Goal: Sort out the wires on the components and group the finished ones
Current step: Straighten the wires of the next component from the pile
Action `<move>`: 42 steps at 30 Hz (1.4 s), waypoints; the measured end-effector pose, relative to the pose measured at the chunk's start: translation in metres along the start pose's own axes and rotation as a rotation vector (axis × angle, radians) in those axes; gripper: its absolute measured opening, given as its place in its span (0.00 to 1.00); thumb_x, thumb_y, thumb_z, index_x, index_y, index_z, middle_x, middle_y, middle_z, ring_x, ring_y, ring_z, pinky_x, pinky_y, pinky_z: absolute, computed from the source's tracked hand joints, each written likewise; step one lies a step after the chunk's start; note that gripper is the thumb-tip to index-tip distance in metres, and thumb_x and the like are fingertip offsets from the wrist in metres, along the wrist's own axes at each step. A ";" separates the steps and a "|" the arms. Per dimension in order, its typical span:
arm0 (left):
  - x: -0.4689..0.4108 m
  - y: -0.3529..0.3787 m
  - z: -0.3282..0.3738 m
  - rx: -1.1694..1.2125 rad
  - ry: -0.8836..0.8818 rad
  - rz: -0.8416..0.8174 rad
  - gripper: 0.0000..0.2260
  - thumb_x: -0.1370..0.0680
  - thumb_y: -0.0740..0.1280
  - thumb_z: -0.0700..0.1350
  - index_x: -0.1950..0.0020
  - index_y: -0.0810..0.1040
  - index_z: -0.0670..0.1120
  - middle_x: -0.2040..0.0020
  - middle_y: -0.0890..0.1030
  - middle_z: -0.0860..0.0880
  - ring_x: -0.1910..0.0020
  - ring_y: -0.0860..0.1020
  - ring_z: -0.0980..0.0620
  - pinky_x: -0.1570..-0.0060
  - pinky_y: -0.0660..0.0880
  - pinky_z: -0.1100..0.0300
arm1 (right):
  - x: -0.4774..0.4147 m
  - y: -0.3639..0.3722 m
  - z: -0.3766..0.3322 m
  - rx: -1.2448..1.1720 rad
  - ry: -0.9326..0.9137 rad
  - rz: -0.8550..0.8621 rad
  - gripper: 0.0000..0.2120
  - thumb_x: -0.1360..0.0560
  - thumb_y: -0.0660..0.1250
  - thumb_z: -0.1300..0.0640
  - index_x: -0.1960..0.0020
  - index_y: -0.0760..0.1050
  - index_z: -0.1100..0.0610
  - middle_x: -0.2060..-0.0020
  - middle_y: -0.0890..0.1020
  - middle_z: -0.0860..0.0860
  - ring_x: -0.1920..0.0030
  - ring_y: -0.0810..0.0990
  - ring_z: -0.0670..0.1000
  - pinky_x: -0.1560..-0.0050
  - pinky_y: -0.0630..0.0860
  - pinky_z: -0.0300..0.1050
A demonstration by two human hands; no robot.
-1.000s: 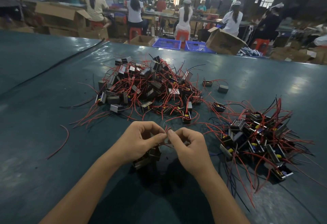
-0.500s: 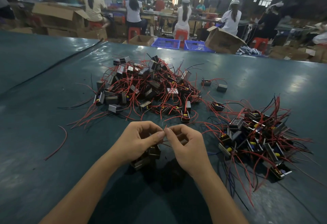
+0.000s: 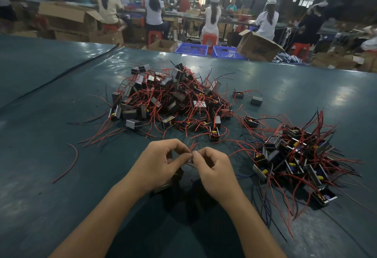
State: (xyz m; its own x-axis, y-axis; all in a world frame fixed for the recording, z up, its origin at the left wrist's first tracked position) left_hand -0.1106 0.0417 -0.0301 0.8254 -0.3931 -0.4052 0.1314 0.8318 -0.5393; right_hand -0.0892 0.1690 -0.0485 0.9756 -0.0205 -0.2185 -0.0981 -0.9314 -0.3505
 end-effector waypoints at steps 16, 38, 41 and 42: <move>0.001 0.002 0.007 0.072 -0.006 -0.042 0.07 0.24 0.72 0.44 0.55 0.80 0.58 0.62 0.82 0.60 0.72 0.75 0.55 0.70 0.72 0.63 | 0.003 -0.013 -0.016 0.172 -0.222 0.085 0.13 0.21 0.64 0.49 0.59 0.78 0.56 0.71 0.75 0.45 0.71 0.72 0.45 0.69 0.70 0.44; 0.002 -0.002 0.001 0.063 0.002 0.072 0.05 0.25 0.72 0.44 0.55 0.81 0.55 0.64 0.80 0.61 0.74 0.70 0.59 0.70 0.66 0.71 | 0.002 -0.017 -0.018 0.069 -0.196 0.108 0.02 0.24 0.70 0.60 0.54 0.81 0.57 0.66 0.80 0.44 0.68 0.76 0.43 0.66 0.70 0.31; 0.002 -0.006 0.003 0.076 0.016 0.093 0.05 0.25 0.72 0.44 0.55 0.81 0.55 0.63 0.81 0.60 0.74 0.70 0.60 0.70 0.66 0.71 | 0.002 -0.014 -0.018 0.104 -0.205 0.072 0.05 0.22 0.68 0.58 0.55 0.82 0.58 0.67 0.78 0.47 0.69 0.74 0.44 0.67 0.68 0.33; 0.002 -0.007 0.003 0.071 0.018 0.101 0.05 0.25 0.73 0.44 0.55 0.81 0.55 0.63 0.81 0.60 0.74 0.70 0.59 0.70 0.67 0.71 | 0.001 -0.013 -0.016 0.087 -0.197 0.059 0.06 0.22 0.68 0.59 0.55 0.82 0.58 0.67 0.78 0.47 0.69 0.73 0.44 0.68 0.68 0.34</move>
State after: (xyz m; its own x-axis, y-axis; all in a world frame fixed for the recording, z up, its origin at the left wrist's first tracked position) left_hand -0.1085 0.0365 -0.0247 0.8265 -0.3126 -0.4682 0.0873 0.8928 -0.4420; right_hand -0.0834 0.1750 -0.0293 0.9114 0.0051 -0.4114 -0.1788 -0.8957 -0.4072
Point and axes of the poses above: each hand's wrist, its own x-axis away from the middle knuckle, its own y-axis out of the palm, z = x × y, the point moved 10 cm from there along -x, towards the middle knuckle
